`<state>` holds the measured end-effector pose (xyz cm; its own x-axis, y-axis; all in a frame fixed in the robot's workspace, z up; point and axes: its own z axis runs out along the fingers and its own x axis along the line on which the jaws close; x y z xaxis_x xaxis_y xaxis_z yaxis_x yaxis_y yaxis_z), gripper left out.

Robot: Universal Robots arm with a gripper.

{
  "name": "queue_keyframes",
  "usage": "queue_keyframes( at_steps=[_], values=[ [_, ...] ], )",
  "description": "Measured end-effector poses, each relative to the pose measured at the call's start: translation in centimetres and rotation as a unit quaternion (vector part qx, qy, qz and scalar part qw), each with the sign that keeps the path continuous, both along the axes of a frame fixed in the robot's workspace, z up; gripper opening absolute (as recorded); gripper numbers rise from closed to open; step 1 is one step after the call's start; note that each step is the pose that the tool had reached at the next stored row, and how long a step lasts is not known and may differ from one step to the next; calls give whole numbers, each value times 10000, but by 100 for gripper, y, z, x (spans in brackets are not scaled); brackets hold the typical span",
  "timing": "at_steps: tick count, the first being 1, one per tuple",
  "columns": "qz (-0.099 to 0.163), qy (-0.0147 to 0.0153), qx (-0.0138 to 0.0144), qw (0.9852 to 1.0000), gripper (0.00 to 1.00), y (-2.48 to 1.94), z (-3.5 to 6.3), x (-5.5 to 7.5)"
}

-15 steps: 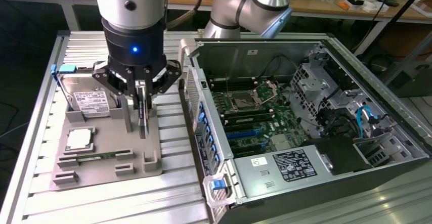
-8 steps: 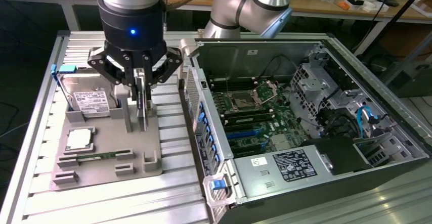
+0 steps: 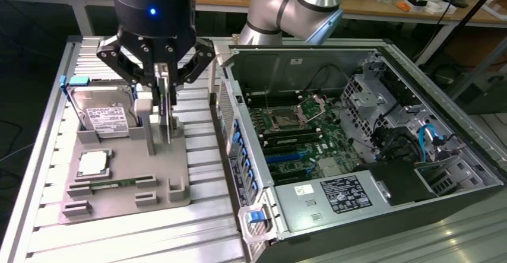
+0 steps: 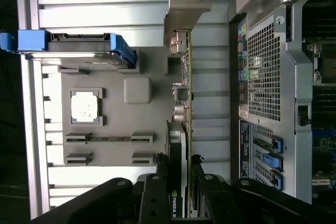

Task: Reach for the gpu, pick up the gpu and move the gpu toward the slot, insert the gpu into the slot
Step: 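Pick up the gpu and move the gpu toward the slot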

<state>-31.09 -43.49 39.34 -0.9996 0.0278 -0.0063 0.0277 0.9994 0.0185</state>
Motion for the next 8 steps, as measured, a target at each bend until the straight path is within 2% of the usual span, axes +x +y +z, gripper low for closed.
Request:
queue_keyframes(
  at_steps=[8],
  values=[
    [0,0,0,10000,27,0,286,-3]
  ],
)
